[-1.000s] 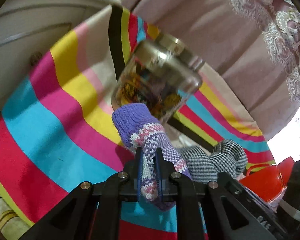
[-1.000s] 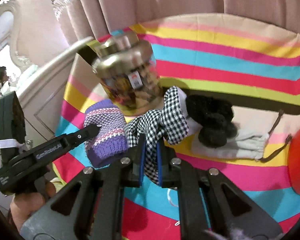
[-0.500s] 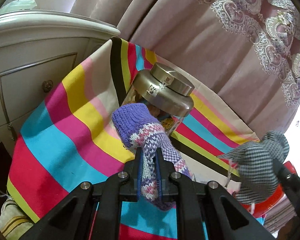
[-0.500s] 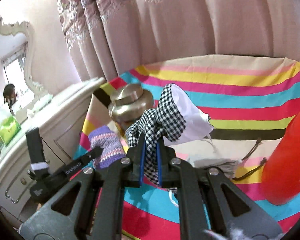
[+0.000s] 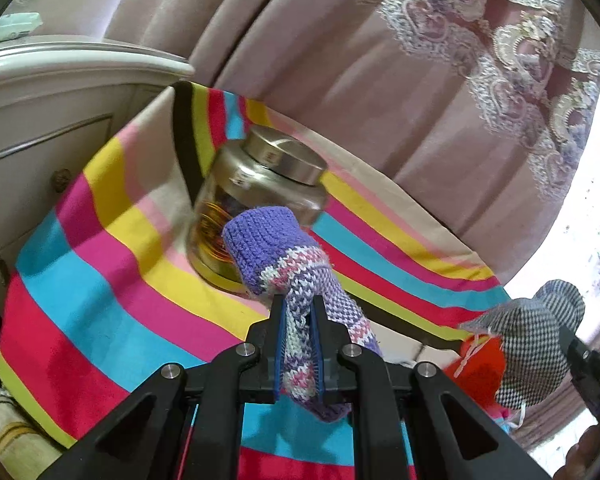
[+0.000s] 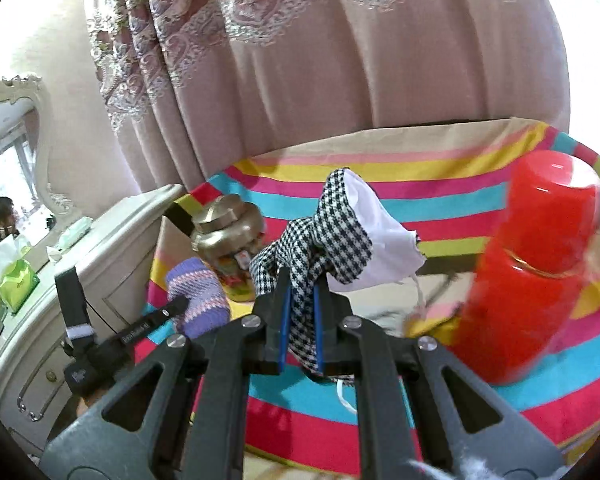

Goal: Organize soft objects
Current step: 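Carry the houndstooth cloth into the box and release it while the left drops the mitten there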

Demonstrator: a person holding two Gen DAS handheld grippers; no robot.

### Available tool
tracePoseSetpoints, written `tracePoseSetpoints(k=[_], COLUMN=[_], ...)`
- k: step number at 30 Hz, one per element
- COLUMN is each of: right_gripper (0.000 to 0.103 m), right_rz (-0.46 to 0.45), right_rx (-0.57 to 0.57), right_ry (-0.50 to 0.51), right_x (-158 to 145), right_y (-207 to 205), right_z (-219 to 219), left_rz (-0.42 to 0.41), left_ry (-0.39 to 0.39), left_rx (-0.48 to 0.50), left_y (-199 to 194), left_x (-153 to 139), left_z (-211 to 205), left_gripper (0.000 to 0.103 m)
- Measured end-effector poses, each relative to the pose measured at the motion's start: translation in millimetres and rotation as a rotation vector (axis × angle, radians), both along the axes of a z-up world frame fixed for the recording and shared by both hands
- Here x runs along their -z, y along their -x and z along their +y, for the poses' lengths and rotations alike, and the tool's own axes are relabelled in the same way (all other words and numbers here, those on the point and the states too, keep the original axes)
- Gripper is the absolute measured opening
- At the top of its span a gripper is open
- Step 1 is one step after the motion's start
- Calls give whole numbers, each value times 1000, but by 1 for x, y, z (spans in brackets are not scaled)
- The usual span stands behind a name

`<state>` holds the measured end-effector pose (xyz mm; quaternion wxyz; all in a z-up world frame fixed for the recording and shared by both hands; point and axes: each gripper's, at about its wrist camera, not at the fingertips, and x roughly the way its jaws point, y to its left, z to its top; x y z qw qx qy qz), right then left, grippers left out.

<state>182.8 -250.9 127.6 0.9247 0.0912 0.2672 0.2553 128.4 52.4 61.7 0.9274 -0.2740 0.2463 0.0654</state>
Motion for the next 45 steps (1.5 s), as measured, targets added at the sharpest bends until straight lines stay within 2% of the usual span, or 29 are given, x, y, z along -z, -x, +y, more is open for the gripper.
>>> tracePoseSetpoints(k=[10,15,21,27,33,38,45], right_gripper=[12,12,12,12,12,12,12], right_rz=[31,49,93,151,226,278,298], right_rx=[186,289,374,440,478,483,474], right_ry=[63,94,100,100,110,108,97], right_x=[0,2,15,33,57,76,86], right_y=[47,75,104,122,128,123,117], right_z=[-100,-154,-202,-235,-256,-262,-266], left_rz=[3,-4,6,39,81,122,164], left_ry=[68,55,46,29,-15,-49,-67], left_rx=[184,289,458,651,795,897,989], left_y=[3,9,20,34,39,45,48], left_x=[-16,-29,-40,-39,-36,-27,-21], left_z=[-62,-107,-173,-244,-296,-326,-354], left_gripper=[12,12,12,12,12,12,12])
